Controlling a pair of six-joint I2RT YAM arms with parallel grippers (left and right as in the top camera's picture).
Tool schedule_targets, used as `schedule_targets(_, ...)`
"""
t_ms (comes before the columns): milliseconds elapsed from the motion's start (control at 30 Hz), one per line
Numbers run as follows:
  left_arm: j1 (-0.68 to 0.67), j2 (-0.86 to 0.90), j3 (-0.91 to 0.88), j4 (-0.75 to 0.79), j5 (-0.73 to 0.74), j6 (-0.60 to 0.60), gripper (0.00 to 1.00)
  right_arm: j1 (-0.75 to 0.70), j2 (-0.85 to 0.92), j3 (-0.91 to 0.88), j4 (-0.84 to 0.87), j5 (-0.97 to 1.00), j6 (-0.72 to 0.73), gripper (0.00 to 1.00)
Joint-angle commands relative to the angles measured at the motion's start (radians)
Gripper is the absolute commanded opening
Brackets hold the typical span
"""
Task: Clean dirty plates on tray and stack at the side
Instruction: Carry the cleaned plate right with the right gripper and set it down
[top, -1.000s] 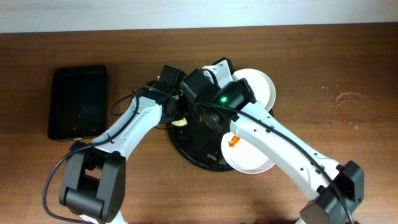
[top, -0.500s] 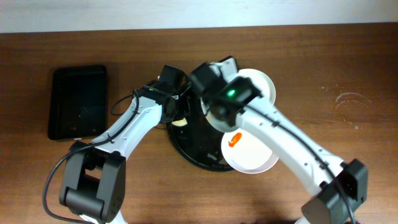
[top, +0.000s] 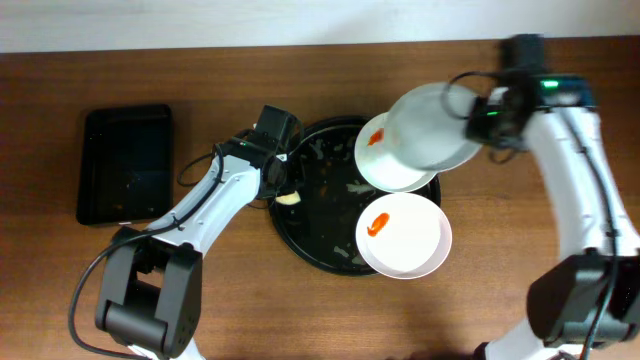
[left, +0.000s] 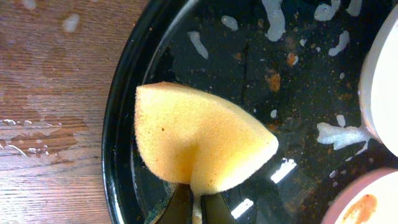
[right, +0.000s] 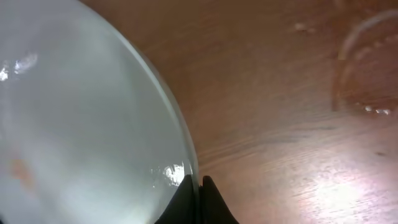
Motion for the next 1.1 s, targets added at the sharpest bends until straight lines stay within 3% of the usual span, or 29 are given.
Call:
schedule_targets(0,0.004,-0.031,0.016,-0.001,0.015,0.017,0.01,-0.169,-0.013,0.021,0.015,-0.157,0.058,0.04)
schedule_targets(333,0.004,-0.031,0.016,-0.001,0.015,0.017,0.01,-0.569,0.092,0.018,0.106,-0.157,0.079,0.04)
schedule_targets(767,0.004,-0.031,0.016,0.0,0.015,0.017,0.01,-0.656,0.266,0.018,0.269,-0.146,0.071,0.05)
schedule_targets(867,0.003,-0.031,0.016,0.0,0.015,0.017,0.01,-0.656,0.276,0.018,0.252,-0.145,0.07,0.21)
schedule_targets(967,0.003,-0.031,0.016,0.0,0.015,0.017,0.01,-0.656,0.267,0.018,0.226,-0.146,0.067,0.46)
schedule_targets(1067,0.003,-0.031,0.018,0.003,0.05,0.053,0.01,-0.65,0.225,0.018,0.203,-0.193,0.019,0.49)
